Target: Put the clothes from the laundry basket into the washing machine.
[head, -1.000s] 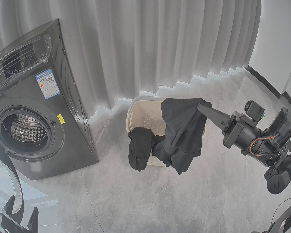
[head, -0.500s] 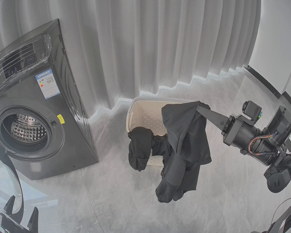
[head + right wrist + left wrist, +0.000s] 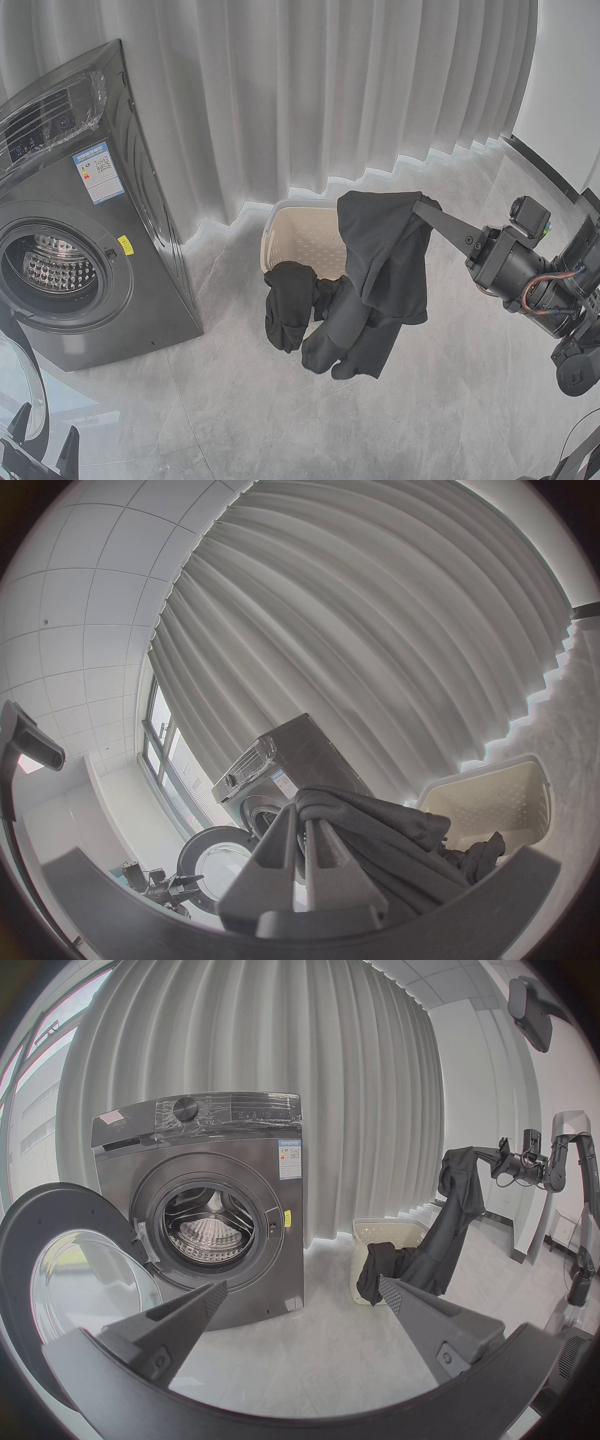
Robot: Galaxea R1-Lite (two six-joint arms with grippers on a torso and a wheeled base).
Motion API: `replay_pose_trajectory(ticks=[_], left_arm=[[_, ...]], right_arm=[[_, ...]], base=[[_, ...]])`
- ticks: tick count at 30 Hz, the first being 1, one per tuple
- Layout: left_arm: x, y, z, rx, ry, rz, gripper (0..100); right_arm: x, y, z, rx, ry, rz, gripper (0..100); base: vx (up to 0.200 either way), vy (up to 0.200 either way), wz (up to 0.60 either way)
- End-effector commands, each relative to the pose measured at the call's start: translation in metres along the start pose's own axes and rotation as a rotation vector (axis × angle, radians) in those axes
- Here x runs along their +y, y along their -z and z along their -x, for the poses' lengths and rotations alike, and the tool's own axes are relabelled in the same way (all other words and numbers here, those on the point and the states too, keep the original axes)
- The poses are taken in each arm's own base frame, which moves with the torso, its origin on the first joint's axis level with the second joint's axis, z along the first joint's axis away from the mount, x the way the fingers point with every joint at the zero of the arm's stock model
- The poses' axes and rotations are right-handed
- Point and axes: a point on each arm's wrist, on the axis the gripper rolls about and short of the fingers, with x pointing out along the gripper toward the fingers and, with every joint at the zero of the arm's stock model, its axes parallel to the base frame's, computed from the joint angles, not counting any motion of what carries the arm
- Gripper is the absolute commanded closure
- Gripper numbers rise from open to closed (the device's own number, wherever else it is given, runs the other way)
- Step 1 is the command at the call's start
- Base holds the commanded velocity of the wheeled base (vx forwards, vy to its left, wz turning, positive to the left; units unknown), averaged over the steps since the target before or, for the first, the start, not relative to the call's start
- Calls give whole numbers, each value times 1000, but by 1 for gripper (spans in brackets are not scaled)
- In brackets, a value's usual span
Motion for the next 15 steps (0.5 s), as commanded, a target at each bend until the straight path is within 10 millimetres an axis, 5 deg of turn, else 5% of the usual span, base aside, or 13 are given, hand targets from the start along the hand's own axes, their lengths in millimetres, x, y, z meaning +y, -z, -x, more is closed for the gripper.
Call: replay_pose_trajectory(ticks=[1,12,15], left_arm=[[0,5,0,4,0,0,0],[0,5,0,4,-2,0,0],[0,5,0,4,0,0,0]], right_arm=[[3,0,0,2,-11,0,100],[10,4,1,20,-26,-12,100],[10,4,1,17,-29,4,100]], base=[[0,0,0],[0,0,0],[0,0,600]])
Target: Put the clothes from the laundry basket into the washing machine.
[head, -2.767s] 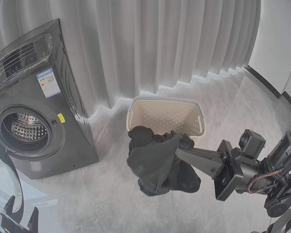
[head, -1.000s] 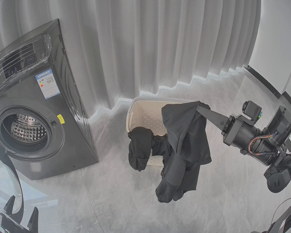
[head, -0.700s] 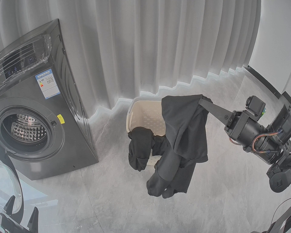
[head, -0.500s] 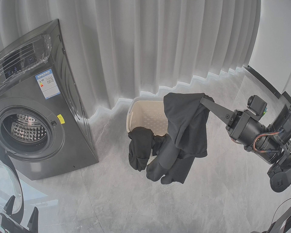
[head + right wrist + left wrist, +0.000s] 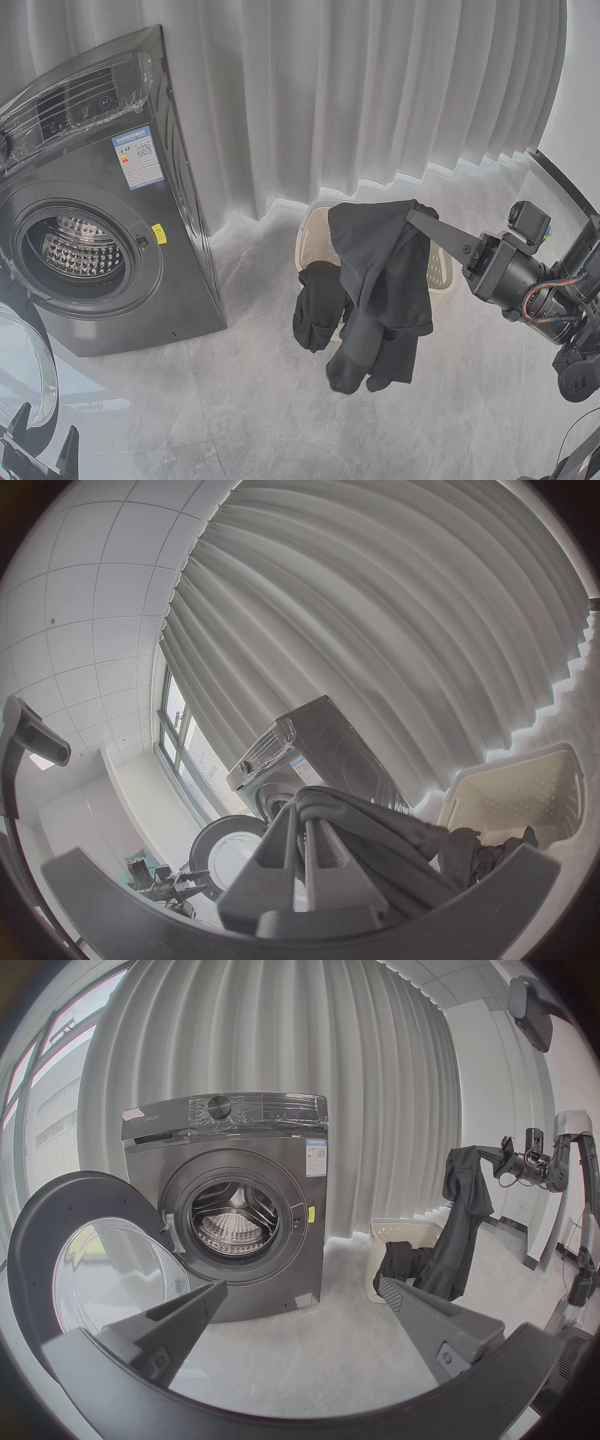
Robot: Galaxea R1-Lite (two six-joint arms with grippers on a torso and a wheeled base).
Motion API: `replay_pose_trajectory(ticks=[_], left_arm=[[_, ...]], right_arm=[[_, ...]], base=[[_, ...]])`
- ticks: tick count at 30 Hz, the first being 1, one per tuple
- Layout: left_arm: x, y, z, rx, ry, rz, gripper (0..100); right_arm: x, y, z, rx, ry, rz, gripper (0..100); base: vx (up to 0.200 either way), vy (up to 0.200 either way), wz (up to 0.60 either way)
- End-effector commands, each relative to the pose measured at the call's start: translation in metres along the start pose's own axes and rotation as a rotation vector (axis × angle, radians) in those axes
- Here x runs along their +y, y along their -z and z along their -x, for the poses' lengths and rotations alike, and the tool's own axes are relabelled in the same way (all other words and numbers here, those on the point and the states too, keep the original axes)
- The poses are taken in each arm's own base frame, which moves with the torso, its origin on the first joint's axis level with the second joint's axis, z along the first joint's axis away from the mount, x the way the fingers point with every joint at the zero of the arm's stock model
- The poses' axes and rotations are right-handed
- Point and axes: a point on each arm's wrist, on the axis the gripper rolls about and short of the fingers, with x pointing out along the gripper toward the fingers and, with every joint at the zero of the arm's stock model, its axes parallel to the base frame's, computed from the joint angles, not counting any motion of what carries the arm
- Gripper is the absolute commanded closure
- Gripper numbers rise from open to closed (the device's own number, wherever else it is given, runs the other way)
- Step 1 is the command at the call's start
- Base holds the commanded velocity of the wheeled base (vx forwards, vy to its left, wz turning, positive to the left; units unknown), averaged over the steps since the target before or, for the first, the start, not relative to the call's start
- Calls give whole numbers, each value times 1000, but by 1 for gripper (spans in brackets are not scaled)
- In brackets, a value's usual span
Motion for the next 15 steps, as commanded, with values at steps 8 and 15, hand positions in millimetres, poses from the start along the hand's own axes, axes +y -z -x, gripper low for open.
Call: replay_pose_trajectory(ticks=[8,15], left_arm=[[0,5,0,4,1,0,0],[0,5,0,4,-1,2,0]], right_arm=[[7,2,-1,6,-28,-3,100],[8,4,-1,9,-30,-4,100]], base=[[0,0,225],[0,0,0]])
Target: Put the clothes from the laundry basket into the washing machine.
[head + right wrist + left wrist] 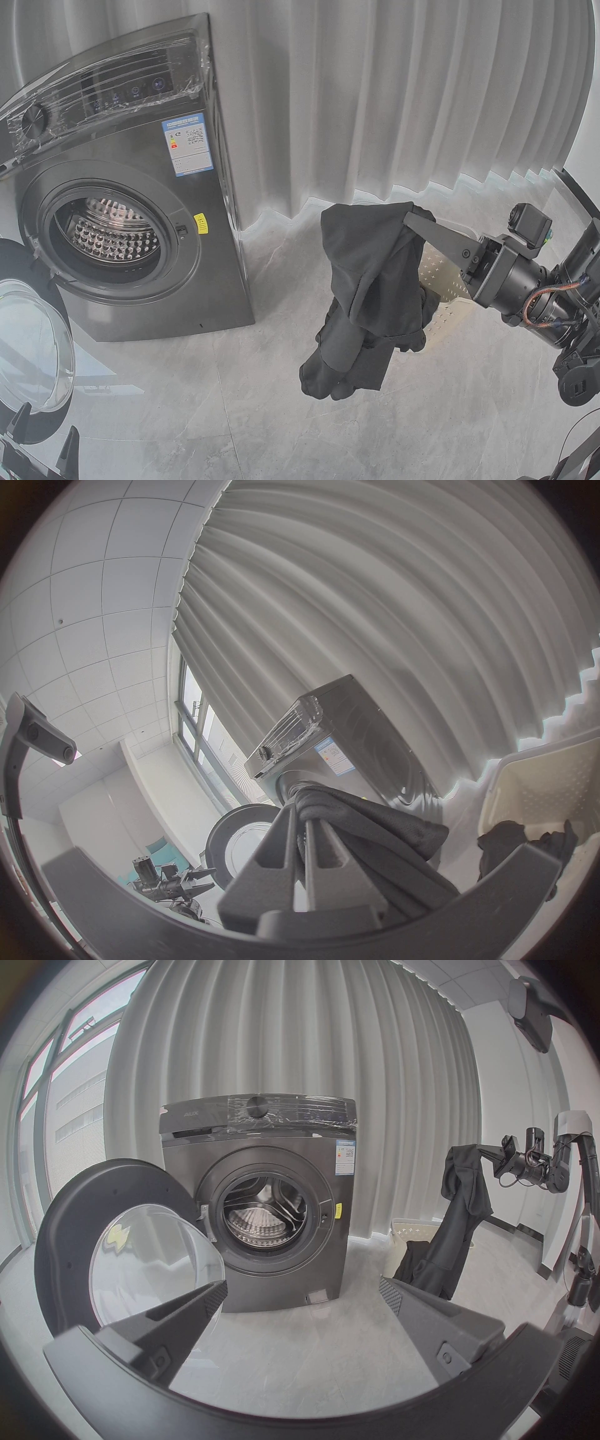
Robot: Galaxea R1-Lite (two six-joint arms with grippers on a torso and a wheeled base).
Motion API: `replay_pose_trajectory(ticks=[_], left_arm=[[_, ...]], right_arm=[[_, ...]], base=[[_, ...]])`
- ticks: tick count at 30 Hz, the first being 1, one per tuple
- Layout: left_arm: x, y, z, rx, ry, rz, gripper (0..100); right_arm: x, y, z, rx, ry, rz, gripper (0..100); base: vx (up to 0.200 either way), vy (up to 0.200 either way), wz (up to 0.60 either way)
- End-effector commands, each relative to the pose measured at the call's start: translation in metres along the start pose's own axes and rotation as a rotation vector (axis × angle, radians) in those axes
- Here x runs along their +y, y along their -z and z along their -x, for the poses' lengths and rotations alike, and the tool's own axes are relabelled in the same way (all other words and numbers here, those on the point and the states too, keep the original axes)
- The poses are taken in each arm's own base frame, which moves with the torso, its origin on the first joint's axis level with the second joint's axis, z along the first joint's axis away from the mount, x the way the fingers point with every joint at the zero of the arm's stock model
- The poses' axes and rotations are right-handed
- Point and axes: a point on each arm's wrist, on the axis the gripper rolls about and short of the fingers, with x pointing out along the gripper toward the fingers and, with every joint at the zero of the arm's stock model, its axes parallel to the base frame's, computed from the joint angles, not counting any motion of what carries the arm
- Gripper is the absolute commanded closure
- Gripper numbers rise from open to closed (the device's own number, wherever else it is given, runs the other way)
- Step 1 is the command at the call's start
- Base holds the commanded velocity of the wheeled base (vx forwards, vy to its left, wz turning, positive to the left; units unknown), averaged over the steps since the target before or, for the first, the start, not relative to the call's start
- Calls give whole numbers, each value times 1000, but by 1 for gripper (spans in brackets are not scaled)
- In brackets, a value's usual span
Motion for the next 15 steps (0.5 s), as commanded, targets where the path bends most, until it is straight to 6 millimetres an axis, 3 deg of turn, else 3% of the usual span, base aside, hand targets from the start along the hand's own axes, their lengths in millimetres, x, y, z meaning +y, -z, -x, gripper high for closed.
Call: replay_pose_trajectory(ticks=[1,6,15], left_arm=[[0,5,0,4,-2,0,0],[0,5,0,4,0,0,0],[0,5,0,4,-2,0,0]], right_arm=[[1,1,0,2,-4,-1,100],[1,4,0,12,-1,-4,100],[2,4,1,15,-8,20,100]], base=[[0,0,0],[0,0,0],[0,0,600]])
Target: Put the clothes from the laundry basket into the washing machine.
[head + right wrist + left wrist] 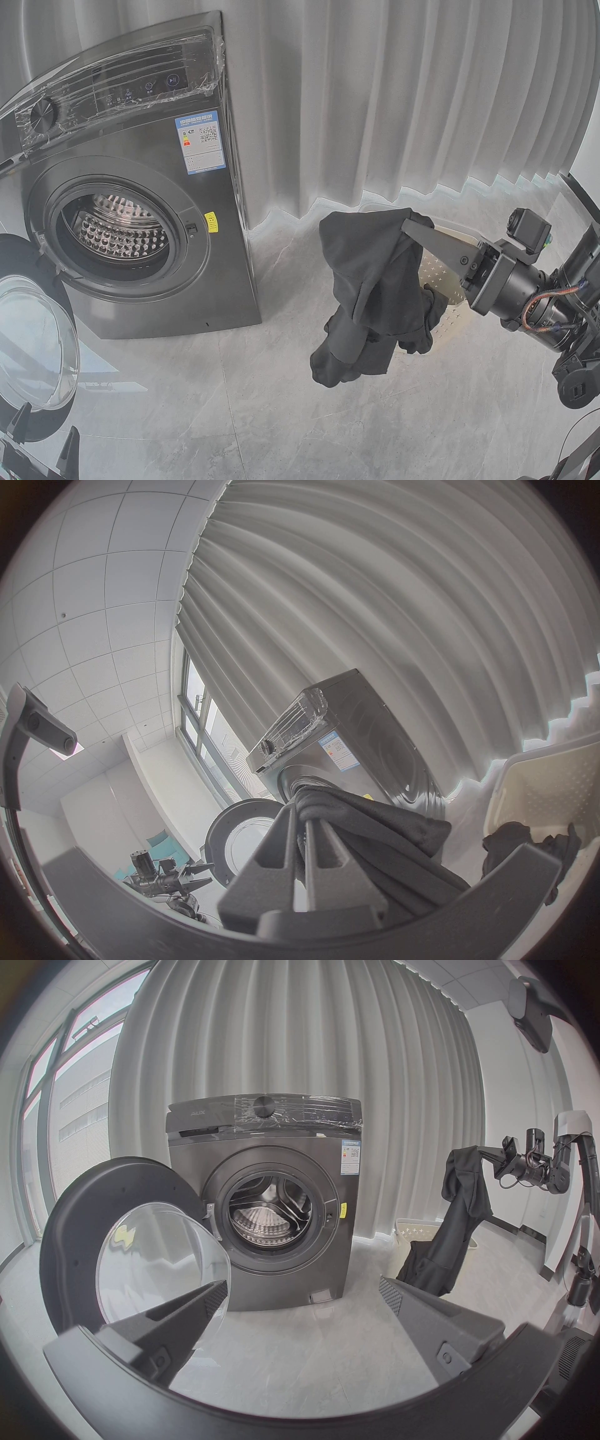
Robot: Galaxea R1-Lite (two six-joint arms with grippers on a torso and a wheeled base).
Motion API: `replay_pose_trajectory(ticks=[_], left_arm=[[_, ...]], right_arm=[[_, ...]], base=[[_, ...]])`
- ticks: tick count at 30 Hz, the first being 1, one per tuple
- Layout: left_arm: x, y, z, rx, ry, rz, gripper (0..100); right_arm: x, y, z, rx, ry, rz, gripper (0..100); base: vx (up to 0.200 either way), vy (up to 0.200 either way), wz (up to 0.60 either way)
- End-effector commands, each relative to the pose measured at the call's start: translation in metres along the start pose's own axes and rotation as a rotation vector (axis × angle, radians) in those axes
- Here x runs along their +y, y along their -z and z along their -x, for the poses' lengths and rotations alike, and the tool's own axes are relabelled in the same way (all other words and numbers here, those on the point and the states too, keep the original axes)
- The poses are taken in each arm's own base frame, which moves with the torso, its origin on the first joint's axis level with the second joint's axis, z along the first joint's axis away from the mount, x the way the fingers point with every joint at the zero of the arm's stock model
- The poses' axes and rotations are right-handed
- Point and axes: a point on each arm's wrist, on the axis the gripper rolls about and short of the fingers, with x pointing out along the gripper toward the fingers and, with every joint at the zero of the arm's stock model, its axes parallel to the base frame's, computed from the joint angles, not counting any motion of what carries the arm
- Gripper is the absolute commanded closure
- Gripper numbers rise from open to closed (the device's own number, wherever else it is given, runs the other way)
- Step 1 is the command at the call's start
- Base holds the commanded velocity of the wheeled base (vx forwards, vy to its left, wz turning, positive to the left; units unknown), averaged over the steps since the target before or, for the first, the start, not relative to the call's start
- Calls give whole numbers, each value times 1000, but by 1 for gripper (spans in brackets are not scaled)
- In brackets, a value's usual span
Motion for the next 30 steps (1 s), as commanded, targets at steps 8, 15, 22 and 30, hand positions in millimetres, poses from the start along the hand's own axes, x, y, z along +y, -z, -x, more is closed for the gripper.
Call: replay_pose_trajectory(ticks=[8,15,22,30], left_arm=[[0,5,0,4,0,0,0],[0,5,0,4,-2,-1,0],[0,5,0,4,0,-1,0],[0,5,0,6,-2,-1,0]], right_arm=[[3,1,-1,3,-15,-5,100],[3,1,-2,4,-17,-3,100],[3,0,-1,0,-15,-2,100],[1,0,-2,-1,-11,12,100]], base=[[0,0,0],[0,0,0],[0,0,0],[0,0,450]])
